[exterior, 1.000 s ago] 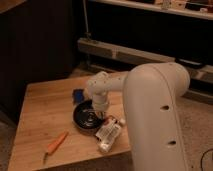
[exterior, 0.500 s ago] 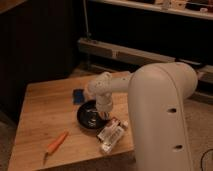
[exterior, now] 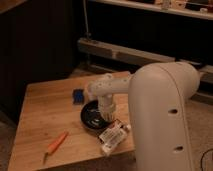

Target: Push the ceramic bowl across the table

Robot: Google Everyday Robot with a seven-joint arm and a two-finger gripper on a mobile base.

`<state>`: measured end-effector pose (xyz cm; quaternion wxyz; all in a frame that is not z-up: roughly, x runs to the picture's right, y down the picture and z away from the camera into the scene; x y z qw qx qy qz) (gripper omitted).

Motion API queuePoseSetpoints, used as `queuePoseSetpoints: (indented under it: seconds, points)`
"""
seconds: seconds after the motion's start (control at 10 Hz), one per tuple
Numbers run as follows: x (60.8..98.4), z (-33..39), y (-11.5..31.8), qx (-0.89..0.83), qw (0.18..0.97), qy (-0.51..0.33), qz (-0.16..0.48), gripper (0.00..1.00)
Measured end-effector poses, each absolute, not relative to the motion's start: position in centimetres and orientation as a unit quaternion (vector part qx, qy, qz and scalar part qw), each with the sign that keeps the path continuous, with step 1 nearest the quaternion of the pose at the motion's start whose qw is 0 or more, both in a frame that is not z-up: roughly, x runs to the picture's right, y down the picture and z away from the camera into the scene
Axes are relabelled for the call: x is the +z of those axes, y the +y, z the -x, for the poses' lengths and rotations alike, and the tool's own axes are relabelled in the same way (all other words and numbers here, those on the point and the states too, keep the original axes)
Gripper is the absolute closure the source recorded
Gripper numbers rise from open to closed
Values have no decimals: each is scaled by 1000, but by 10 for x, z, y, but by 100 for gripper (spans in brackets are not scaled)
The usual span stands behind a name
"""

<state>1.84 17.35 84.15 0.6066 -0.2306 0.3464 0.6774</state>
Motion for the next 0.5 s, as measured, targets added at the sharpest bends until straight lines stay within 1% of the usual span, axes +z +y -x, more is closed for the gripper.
queuePoseSetpoints:
  seconds: [0.5]
  points:
    - [833, -40, 180, 698, 581, 366, 203, 100]
